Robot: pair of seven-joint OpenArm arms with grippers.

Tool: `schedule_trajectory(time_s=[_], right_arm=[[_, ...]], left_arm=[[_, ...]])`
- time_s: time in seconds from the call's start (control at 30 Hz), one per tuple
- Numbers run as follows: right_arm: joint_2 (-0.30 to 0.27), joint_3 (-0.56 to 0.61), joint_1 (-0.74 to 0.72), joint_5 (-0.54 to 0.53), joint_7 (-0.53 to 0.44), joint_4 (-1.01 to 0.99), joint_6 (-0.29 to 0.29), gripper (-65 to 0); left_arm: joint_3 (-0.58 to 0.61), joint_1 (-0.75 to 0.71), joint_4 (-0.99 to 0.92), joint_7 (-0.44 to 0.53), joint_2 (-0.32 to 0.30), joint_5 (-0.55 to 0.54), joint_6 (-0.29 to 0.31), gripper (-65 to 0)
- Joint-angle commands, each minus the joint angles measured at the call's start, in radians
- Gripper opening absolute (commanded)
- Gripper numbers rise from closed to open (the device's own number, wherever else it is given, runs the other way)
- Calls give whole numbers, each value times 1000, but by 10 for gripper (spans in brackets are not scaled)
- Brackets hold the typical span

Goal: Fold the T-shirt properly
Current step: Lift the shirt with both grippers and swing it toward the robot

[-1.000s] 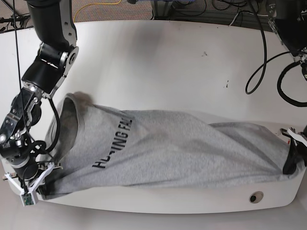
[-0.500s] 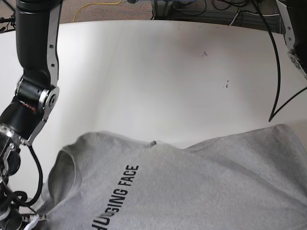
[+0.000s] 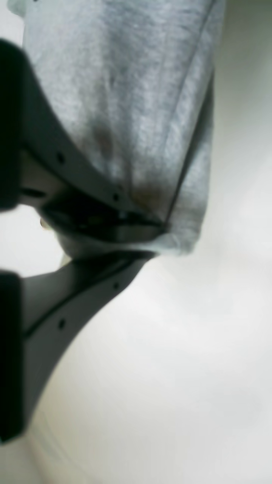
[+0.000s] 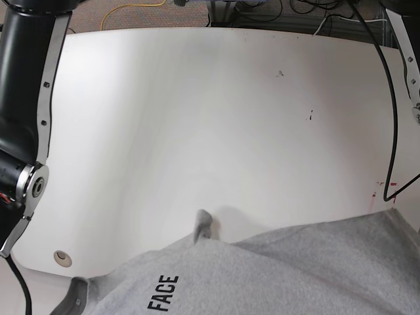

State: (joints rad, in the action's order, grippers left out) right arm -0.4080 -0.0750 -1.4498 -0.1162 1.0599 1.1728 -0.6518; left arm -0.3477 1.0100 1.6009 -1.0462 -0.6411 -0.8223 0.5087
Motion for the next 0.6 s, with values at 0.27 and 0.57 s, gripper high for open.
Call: schedule_trajectory(time_s=[0.27, 0.57], right_arm=[[-55, 30, -25, 2, -14, 17, -41, -650], [-90, -87, 260, 2, -14, 166, -46, -650]], left_arm=[[55, 7, 22, 28, 30, 5, -11, -650], [57, -196, 102, 31, 47, -1, -6, -650]])
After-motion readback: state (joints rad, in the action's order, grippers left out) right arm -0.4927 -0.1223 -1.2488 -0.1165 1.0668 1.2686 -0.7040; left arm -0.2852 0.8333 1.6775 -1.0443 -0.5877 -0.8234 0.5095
